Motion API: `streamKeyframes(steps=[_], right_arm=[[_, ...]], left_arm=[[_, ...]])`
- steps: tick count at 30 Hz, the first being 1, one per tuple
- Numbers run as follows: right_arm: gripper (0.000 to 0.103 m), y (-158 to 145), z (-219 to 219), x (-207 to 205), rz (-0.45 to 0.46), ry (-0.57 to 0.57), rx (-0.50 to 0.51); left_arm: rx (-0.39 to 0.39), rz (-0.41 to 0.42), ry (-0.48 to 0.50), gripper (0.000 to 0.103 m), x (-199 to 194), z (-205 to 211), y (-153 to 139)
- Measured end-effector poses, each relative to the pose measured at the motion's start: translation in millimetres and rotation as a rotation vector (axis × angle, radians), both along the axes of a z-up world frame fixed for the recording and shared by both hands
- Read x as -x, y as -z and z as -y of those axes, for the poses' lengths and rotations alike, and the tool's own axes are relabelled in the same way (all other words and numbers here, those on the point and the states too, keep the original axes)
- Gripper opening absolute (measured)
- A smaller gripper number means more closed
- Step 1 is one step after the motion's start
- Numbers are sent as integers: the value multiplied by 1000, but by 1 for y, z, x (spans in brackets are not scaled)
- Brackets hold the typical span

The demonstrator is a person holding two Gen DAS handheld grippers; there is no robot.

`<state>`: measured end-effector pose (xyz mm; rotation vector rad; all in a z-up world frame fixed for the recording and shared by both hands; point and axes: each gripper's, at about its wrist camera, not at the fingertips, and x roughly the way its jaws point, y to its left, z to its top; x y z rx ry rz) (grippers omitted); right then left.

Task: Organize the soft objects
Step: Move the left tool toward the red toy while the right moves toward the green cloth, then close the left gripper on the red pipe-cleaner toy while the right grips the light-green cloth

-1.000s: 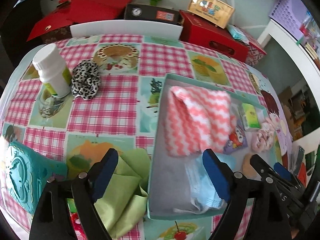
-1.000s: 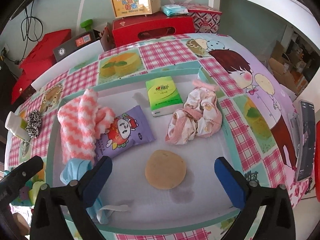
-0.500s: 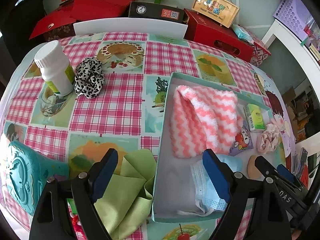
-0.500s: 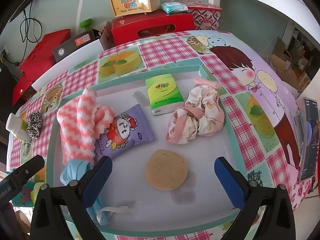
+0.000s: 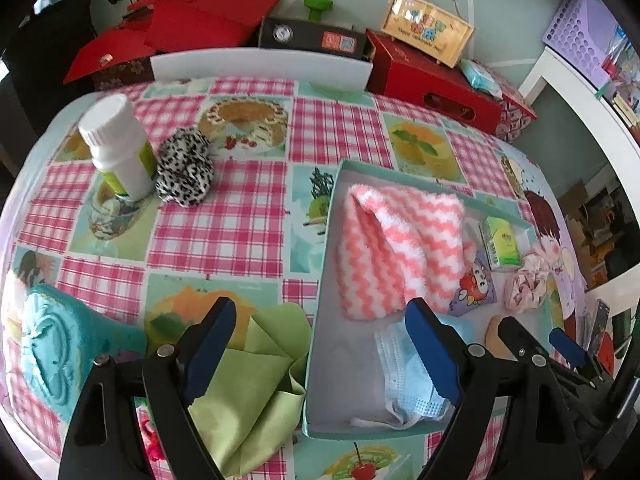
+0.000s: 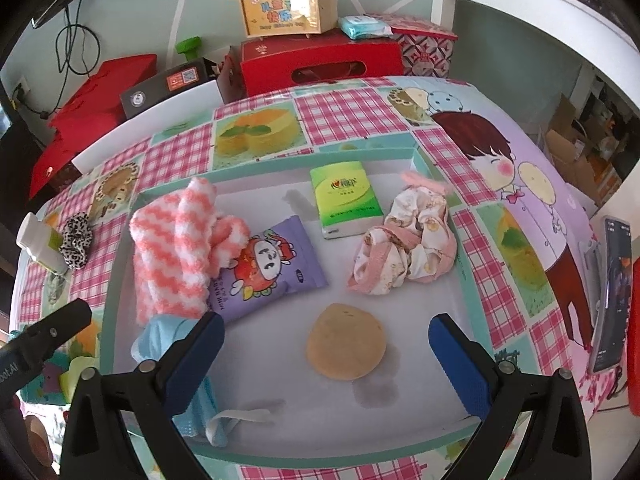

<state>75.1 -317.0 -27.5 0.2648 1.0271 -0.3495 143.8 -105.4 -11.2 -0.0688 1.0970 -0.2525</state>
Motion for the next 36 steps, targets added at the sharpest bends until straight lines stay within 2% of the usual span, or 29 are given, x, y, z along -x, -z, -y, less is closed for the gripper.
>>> streamKeyframes(steps=[4,10,17,33,36], right_arm=[[103,-5,-4,1,12,-10,4],[103,-17,-8,7,57,-11,-4],[103,-23,-22,13,95,-50,-17],[103,-27,-68,33,123,-155,-16],[103,-27,-80,36,125,-187,-32]], left_arm=[[0,9,-23,87,6,-3,-4],[72,24,-43,87,22,-15,-7],[95,16,-78,87,42,-35,-8],[152,12,-210,86,73,-118,-15],[131,-2,-234,86,79,-131,-11]])
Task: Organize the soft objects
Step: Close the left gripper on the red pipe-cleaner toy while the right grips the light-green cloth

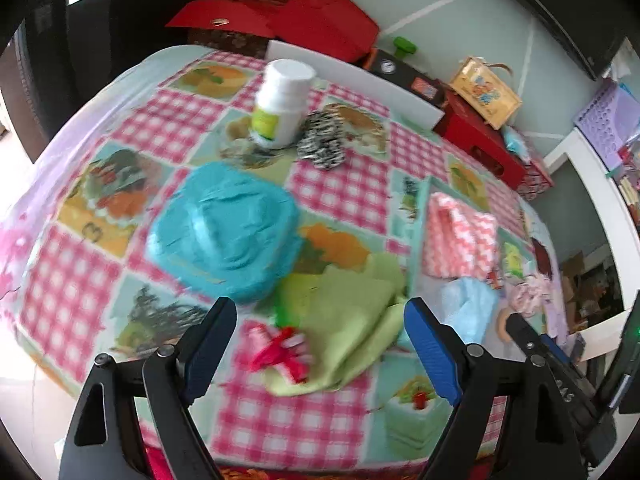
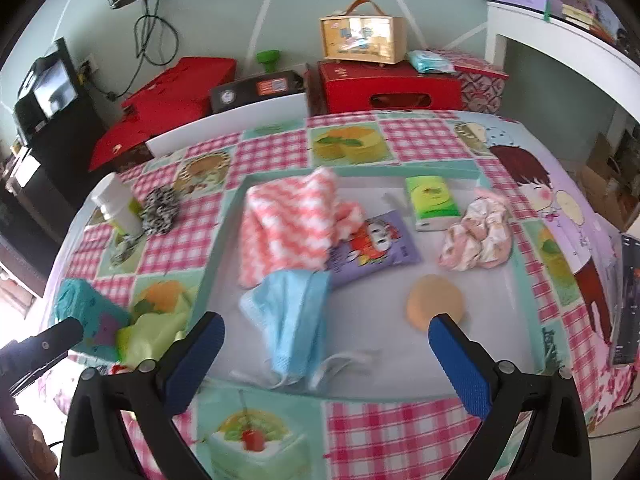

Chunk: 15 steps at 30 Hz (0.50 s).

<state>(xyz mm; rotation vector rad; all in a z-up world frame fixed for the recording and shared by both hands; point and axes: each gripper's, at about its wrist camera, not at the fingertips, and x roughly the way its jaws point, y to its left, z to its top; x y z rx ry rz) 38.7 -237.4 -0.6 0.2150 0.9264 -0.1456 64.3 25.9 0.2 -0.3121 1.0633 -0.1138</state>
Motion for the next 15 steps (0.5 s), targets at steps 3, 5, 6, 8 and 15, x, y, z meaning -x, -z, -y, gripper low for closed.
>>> streamKeyframes(steps=[3,5,6,8,15], right_arm=[[103,0,-13,3,3,-33,-5],[103,0,-23,5,2,-57,-3],[103,0,-29,6,1,-72,-5],[103,1,-39,9,0,-104,-19],[103,12,-74,13,-27,-198,-81]], left_arm=[[7,-9,-4,86,7,-11,3],[3,-16,-7,86,10,-16,6],[7,-21,-10,86,12,-19,8],[11,-27,-13,86,14,-22,9],[10,-58,-4,86,16,-25,21]])
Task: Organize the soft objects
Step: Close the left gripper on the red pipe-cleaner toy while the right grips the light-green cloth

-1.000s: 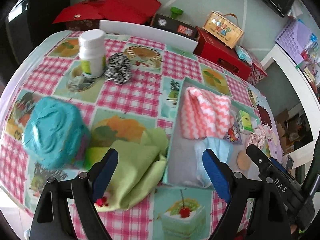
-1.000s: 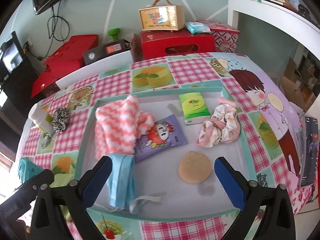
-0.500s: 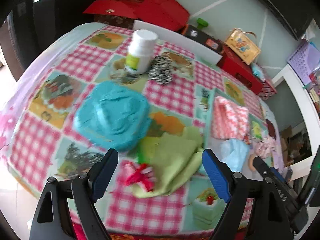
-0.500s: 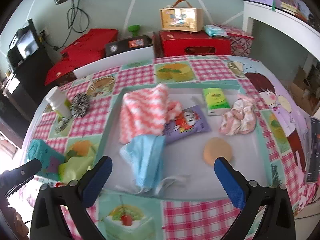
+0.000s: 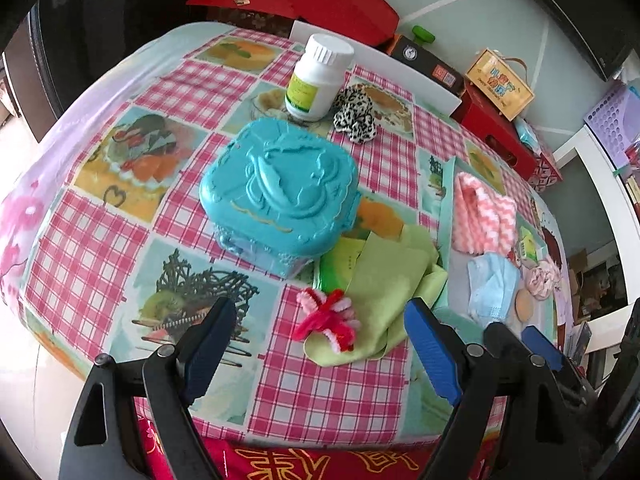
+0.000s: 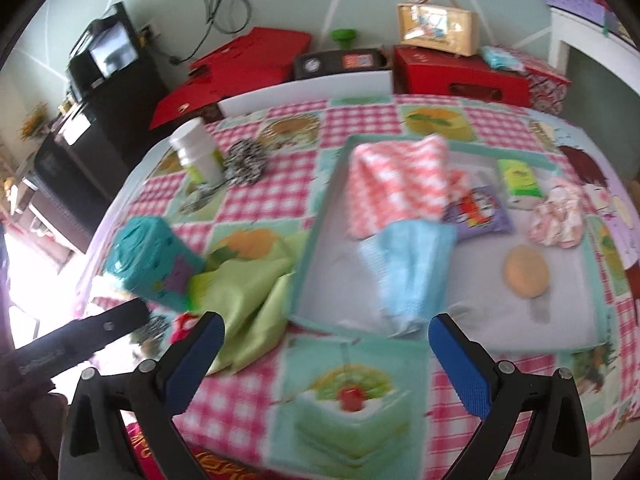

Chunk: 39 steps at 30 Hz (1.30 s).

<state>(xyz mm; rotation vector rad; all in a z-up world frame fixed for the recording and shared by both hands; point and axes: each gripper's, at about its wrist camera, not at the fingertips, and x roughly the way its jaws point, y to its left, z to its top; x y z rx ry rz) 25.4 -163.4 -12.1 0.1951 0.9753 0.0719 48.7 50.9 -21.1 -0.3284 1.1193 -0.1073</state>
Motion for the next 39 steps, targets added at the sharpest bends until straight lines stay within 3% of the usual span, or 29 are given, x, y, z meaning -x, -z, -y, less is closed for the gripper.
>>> streamKeyframes(steps=[9,24,28,34,39], right_arm=[[103,22,-34,0,-35,-92,-23],[103,49,-44,-17,-89,-97,4],[103,53,-44,-21,-92,-97,-16],[93,59,-45,-28,-108,-94,-36],[89,60,-47,-30,-99,-106,-36]], left_arm=[[9,-39,-11,86,-4,-3,17],[72,-159,-38,80,-22,0,47],[95,-174,-46,63,-23,1,53],[112,-186,-43,53,-27,8,58],[132,-191,-23,36,-31,15,61]])
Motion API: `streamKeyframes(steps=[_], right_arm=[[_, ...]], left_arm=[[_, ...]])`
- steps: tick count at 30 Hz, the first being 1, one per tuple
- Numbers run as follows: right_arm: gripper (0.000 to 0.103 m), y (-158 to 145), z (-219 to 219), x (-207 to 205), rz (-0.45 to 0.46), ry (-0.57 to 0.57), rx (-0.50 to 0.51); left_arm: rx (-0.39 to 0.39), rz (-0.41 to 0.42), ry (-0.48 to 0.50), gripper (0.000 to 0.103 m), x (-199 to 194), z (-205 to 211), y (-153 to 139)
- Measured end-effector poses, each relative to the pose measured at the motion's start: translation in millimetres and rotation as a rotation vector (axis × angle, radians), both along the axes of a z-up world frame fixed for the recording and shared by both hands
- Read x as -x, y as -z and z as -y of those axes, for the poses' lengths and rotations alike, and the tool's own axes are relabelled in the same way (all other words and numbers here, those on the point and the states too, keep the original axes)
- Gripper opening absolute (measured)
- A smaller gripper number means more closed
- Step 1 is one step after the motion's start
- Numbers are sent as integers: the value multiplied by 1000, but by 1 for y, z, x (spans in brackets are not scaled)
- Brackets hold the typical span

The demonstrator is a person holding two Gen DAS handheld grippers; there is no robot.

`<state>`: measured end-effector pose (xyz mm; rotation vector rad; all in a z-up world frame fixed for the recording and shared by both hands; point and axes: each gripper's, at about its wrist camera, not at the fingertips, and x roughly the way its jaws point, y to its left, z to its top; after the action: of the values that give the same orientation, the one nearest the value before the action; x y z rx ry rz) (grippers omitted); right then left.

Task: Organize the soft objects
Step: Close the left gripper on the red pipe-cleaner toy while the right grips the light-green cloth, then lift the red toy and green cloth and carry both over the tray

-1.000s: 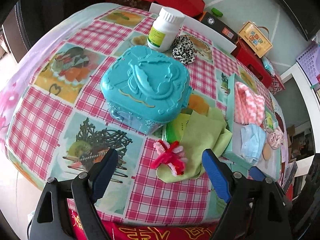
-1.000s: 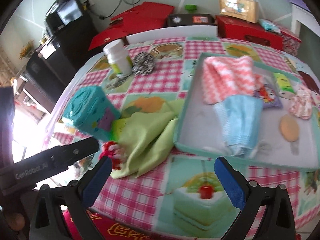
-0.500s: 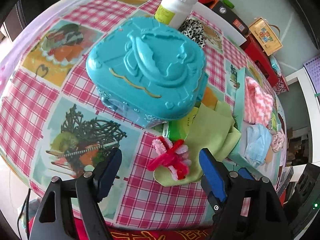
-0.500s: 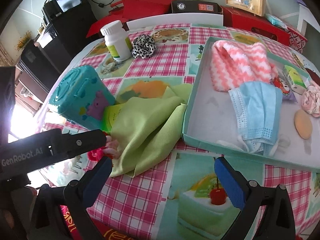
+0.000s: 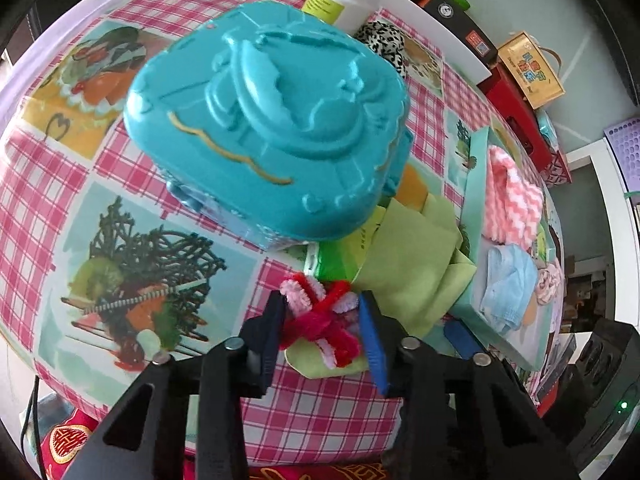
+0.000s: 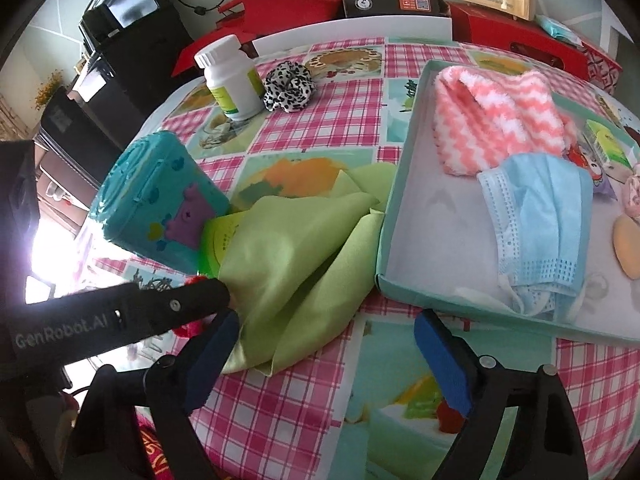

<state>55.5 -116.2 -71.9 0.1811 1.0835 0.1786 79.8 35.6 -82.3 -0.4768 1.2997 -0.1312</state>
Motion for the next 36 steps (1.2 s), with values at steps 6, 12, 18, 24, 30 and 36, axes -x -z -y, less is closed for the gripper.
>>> streamKeyframes(steps=[6,12,18,24,30,36], right_arm=[[74,1,-10,-3,11,-45,17],[67,1,-21,-5,23,-82,53],[54,0,-24,-8,32,-103,72],[39,-1,-25,-4,46,-126,67],[19,0,-25,-4,53,-139,38],[9,-4,-22,0,71,-138,4]], left_arm=[[12,4,-5,34,0,-1,1],[32,-3,-12,34,2,-7,3],[38,-5,-13,34,4,-12,2],[46,-7,-17,34,3,-14,3],[54,-6,-21,34,3,-15,3],[47,18,-22,34,7,-17,-4]])
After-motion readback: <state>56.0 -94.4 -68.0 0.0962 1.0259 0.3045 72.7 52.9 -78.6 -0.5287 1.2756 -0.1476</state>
